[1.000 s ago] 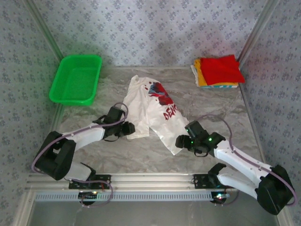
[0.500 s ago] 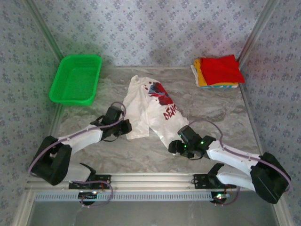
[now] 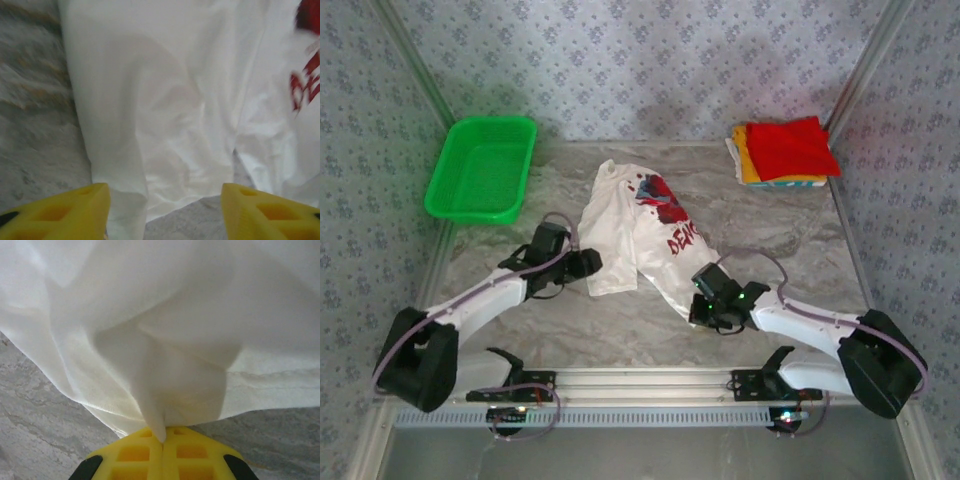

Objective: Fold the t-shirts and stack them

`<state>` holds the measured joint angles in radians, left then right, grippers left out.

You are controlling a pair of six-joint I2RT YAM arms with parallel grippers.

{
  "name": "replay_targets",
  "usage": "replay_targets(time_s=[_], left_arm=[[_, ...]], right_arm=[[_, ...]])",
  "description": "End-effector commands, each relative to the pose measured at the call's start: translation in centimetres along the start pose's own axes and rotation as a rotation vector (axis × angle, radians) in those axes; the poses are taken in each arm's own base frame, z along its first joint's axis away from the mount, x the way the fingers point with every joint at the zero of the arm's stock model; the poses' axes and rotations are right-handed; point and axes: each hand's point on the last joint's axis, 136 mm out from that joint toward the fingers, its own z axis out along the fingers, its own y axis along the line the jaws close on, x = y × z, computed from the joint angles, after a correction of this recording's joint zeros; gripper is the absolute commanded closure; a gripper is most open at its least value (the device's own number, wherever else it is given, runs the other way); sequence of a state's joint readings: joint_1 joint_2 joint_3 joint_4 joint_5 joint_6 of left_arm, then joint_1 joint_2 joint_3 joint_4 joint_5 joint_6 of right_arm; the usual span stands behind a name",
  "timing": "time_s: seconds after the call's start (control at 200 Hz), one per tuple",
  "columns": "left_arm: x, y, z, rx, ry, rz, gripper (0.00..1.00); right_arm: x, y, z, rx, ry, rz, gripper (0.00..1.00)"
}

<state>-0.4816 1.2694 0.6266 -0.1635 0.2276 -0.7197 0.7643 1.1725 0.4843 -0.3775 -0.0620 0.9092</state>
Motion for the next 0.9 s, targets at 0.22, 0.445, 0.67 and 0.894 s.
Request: replay_targets(time_s=[0.22, 0.445, 0.67, 0.894], left_arm=[[4.7, 0.9, 2.8, -0.033, 0.168, 0.011, 0.38], [5.3, 2.5, 2.4, -0.135, 0.186, 0.000, 0.42], [5.4, 3.7, 1.1, -0.215, 0.184, 0.006, 0.32], [5.5, 2.2, 4.2, -0.139, 0.194, -0.002, 0.46]], right_arm=[[-1.0, -0.7, -0.5, 0.030, -0.052, 0.034, 1.00], [-1.2, -0.8, -0.6, 0.034, -0.053, 0.039, 1.00], [-1.4, -1.1, -0.7, 0.033, -0.072, 0.048, 1.00], [-1.5, -0.8, -0.4, 0.025, -0.060, 0.031, 1.00]])
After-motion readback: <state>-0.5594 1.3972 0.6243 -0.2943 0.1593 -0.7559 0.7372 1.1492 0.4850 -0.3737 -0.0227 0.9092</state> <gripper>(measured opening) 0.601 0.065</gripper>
